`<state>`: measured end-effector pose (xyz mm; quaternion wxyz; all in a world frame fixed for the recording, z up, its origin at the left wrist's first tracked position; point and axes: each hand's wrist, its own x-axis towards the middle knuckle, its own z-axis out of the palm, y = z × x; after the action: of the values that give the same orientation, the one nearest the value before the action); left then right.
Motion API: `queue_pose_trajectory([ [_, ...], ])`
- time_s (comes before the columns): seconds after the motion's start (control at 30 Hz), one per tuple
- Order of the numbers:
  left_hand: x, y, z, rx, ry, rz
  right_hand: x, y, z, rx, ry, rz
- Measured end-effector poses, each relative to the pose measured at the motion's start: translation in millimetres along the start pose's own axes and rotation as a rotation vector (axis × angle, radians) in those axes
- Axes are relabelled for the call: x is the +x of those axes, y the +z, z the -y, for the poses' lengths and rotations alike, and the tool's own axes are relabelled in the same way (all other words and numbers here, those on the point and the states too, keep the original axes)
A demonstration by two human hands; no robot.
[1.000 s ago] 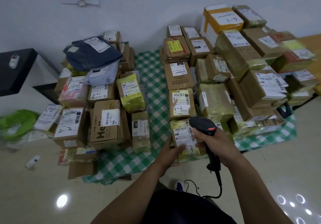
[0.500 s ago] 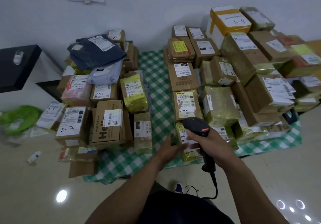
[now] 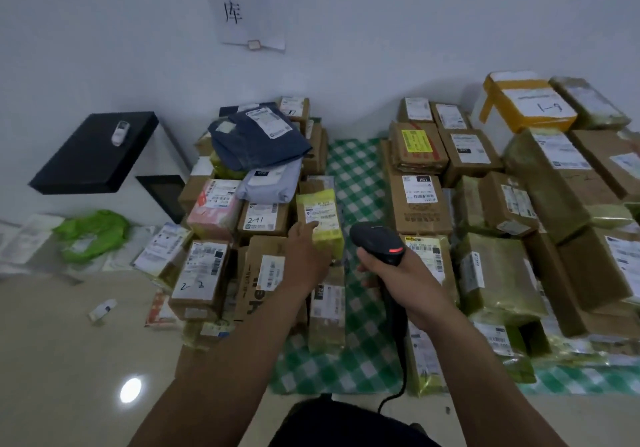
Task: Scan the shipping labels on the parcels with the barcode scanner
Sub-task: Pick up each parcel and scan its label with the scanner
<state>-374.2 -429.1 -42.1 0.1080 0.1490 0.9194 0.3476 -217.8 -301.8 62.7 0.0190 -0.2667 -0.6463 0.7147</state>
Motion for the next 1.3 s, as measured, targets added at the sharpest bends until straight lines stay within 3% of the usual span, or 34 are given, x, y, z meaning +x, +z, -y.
queue_pose_trajectory([
  [0.13, 49, -3, 5, 0.010, 0.028, 0.014, 22, 5, 15, -0.011, -0.003, -0.055],
  [0.23, 69, 1, 9, -0.018, -0.051, 0.157, 33, 8, 17, -0.001, 0.014, -0.114],
  [0.33, 74, 7, 6, -0.092, -0.009, 0.195, 39, 11, 14, 0.018, 0.038, -0.168],
  [0.53, 84, 21, -2, -0.161, -0.153, 0.320, 51, 12, 7, 0.036, 0.081, -0.219],
  [0.87, 77, -7, -7, -0.462, -0.180, 0.264, 78, 19, 11, 0.043, 0.038, -0.262],
  [1.13, 40, -43, -46, -0.739, -0.069, 0.165, 84, 26, 41, 0.008, -0.115, -0.251],
  [1.3, 36, -50, -50, -0.800, -0.035, 0.280, 75, 16, 57, 0.033, -0.203, -0.252],
])
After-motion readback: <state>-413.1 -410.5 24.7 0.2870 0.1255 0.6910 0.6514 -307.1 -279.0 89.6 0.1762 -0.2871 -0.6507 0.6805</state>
